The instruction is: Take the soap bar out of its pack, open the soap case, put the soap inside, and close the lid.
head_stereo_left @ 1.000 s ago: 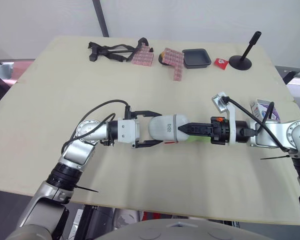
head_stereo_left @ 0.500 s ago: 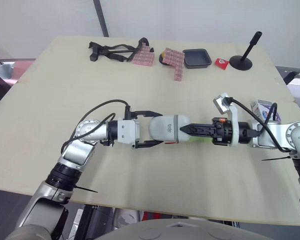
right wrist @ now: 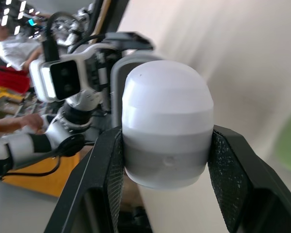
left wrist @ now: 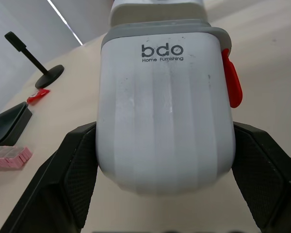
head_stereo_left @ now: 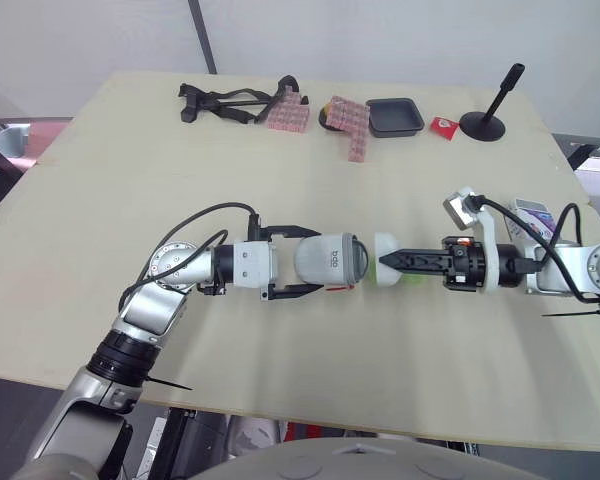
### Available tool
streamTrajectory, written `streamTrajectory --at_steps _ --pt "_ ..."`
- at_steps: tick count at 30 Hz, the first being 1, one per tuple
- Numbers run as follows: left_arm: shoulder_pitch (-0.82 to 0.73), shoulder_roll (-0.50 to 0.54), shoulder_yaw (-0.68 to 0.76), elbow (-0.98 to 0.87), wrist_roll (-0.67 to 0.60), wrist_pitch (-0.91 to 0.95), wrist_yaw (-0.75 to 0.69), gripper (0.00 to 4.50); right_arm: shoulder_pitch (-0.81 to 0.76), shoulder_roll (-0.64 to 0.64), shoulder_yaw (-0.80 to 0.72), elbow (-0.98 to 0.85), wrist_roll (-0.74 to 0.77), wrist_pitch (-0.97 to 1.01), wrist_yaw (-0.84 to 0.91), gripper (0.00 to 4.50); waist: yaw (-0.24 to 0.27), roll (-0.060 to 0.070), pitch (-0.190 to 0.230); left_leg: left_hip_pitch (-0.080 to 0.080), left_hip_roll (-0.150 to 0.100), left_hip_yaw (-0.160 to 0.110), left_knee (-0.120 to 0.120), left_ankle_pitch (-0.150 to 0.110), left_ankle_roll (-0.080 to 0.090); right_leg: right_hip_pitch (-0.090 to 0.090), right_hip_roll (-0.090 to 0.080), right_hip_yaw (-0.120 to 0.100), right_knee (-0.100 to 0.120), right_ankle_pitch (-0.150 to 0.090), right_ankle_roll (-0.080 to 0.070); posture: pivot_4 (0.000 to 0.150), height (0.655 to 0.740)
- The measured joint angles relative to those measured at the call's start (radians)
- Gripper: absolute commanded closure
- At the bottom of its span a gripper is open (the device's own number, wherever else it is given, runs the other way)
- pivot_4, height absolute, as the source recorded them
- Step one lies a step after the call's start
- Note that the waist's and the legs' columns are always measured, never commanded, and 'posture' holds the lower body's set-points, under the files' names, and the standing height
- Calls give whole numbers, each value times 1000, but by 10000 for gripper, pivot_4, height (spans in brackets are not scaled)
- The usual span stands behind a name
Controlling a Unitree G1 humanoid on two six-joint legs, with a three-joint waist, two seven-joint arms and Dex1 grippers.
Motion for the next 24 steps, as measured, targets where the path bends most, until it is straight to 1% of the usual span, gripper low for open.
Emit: streamTrajectory --at_steps 1,4,6,9,12,16,17,21,24 --pt "0 0 0 0 0 0 0 10443 2 -14 -4 5 -19 2 15 24931 0 0 0 0 0 0 0 0 0 0 0 0 0 0 0 1500 7400" --pt "6 7 0 -2 0 1 -1 10443 5 -151 -9 24 -189 -14 130 24931 2 0 0 -1 0 0 1 0 0 0 0 0 0 0 0 1500 7400" --pt "9 13 0 -2 0 1 -2 10443 0 -217 -2 21 -287 -45 205 24931 1 0 0 -2 1 0 2 0 0 0 1 0 0 0 0 1500 7400" --pt "9 14 0 -2 0 1 -3 10443 -17 -324 54 -10 -453 -106 329 24931 0 0 0 -2 2 0 3 0 0 0 1 0 0 0 0 1500 7400" --pt "9 14 0 2 0 0 -2 10443 -17 -409 148 -72 -643 -225 442 24931 -1 0 0 -2 2 0 4 -1 1 0 1 0 1 0 0 1500 7400" --pt "9 14 0 10 1 0 0 10443 -38 -422 267 -108 -877 -371 520 24931 -5 0 0 -2 2 0 5 -1 1 -1 1 0 2 0 0 1500 7400" --pt "9 14 0 10 1 0 0 10443 -44 -422 303 -119 -955 -423 536 24931 -6 0 0 -2 2 0 5 -1 1 -1 1 0 3 0 0 1500 7400" --pt "9 14 1 14 1 0 0 10443 -84 -418 398 -123 -1141 -534 584 24931 -8 0 0 -3 2 0 6 -1 1 -1 1 0 3 0 0 1500 7400" --pt "5 14 1 22 2 0 3 10443 -130 -377 450 -104 -1270 -620 620 24931 -16 0 0 -4 2 0 7 -1 2 -2 -1 0 5 0 0 1500 7400"
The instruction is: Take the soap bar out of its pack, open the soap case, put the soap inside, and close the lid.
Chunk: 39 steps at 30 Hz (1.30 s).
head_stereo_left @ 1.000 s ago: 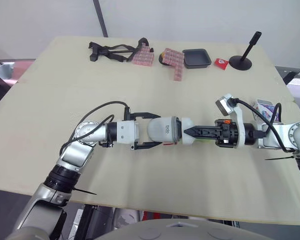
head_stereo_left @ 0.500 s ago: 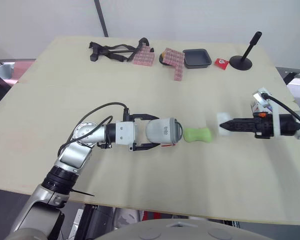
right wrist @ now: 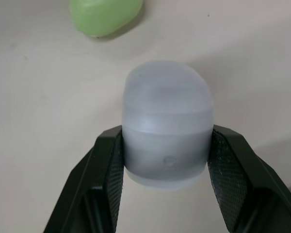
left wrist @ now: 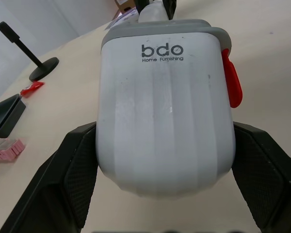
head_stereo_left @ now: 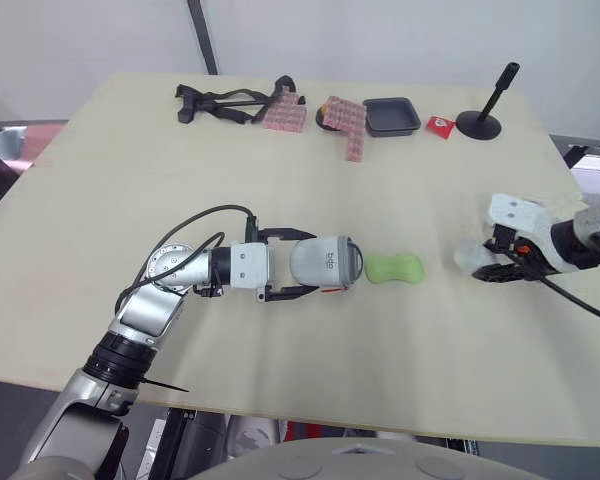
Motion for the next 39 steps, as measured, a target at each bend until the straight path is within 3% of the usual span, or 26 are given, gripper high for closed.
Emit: streamTrajectory --at_steps 11,20,22,27,35,39 --pt "-2 0 1 2 0 3 6 10443 -41 119 57 160 -290 -272 73 24931 -25 0 0 -4 1 0 6 0 1 -3 -4 -1 5 0 0 1500 7400" --pt "7 -1 0 -8 0 7 7 10443 -46 172 50 221 -386 -384 100 24931 -33 0 0 -7 0 0 10 0 1 -5 -5 -1 9 0 0 1500 7400" --pt "7 -3 0 -8 0 8 8 10443 -47 188 36 227 -391 -387 102 14749 -35 0 0 -7 1 0 11 0 1 -5 -5 -1 10 0 0 1500 7400" --pt "3 -8 -1 -8 1 8 10 10443 -47 208 25 241 -402 -396 114 346 -38 0 0 -10 1 0 12 0 2 -8 -5 -1 11 0 0 1500 7400" --pt "-2 -8 -1 -5 2 7 11 10443 -23 199 -56 264 -393 -489 119 346 -36 0 0 -11 0 0 14 0 2 -8 -5 -2 12 0 0 1500 7400" --pt "-8 -7 -1 9 2 11 10 10443 31 324 -277 256 -158 -492 115 346 -40 0 0 -11 1 2 14 0 2 -10 -5 0 14 0 0 1500 7400"
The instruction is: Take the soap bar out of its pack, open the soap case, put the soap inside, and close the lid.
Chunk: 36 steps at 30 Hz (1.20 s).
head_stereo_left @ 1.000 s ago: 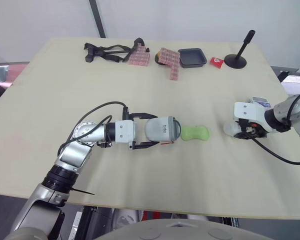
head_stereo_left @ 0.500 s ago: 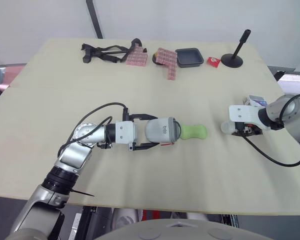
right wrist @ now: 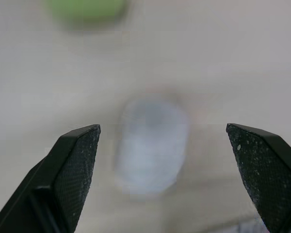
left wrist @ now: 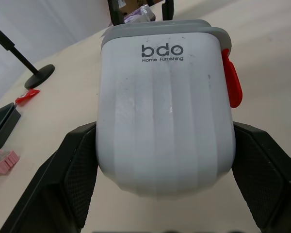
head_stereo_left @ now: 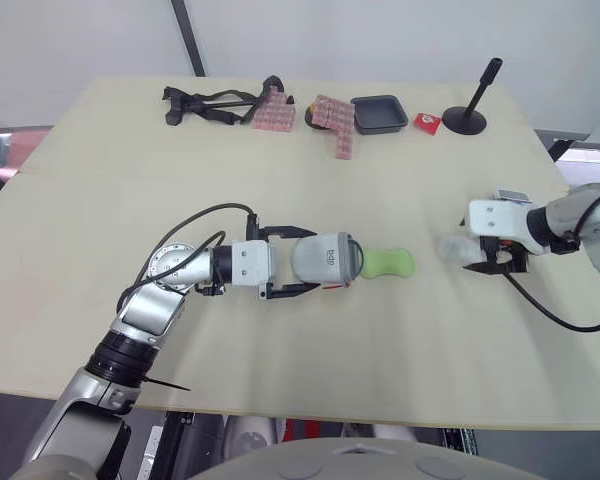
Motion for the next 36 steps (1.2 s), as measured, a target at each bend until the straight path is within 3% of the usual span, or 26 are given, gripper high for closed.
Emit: streamTrajectory --at_steps 5,10,16,23,36 --pt "-16 6 8 8 -14 43 -8 10443 175 157 -243 -135 309 39 -8 346 24 1 -1 -2 0 0 1 0 0 -1 0 -1 0 0 0 1500 7400" --pt "-44 22 17 25 -45 111 -34 10443 389 251 -330 -241 411 -5 -14 346 39 1 -1 -3 -1 -1 1 0 1 -2 -2 -4 -1 0 0 1500 7400" --pt "-116 42 27 57 -67 151 -91 10443 606 324 -314 -272 409 -131 47 346 17 1 -2 -3 -1 -1 1 0 1 -2 -3 -5 -3 0 0 1500 7400" --pt "-149 67 29 83 -65 218 -130 10443 650 338 -285 -204 364 -300 115 346 -3 1 -2 -4 -1 -2 0 1 1 -2 -3 -5 -2 0 0 1500 7400" --pt "-326 120 -86 122 51 388 -234 10443 650 340 -245 -166 342 -368 111 346 1 1 -2 -6 -2 -5 0 1 2 -1 -5 -11 -3 0 0 1500 7400"
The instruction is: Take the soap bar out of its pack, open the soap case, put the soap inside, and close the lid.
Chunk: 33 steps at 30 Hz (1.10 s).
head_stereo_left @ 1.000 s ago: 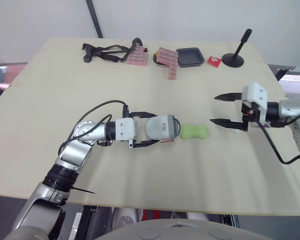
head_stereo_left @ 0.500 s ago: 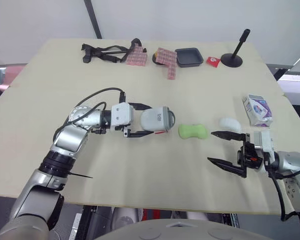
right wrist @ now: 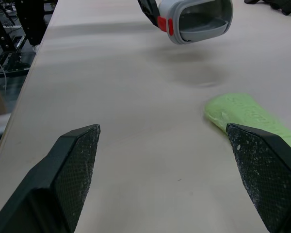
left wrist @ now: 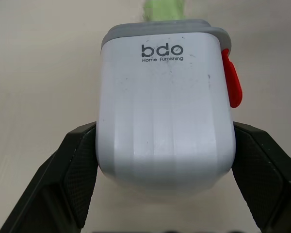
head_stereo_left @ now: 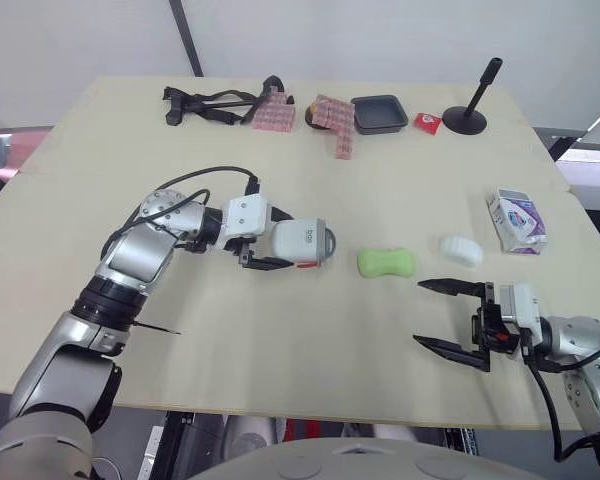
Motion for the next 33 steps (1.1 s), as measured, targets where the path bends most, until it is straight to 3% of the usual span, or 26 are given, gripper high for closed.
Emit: streamTrajectory --at_steps 12,33 --pt "-129 10 -147 -55 117 188 -100 10443 0 0 8 9 -1 -9 -11 346 2 0 0 -1 0 -1 0 0 0 1 0 0 -1 0 0 1500 7400" --pt "-186 -13 -152 -94 150 357 -100 10443 -7 -1 16 48 -9 -41 -17 346 10 0 0 -1 -1 -4 0 0 0 4 0 -1 -3 0 0 1500 7400"
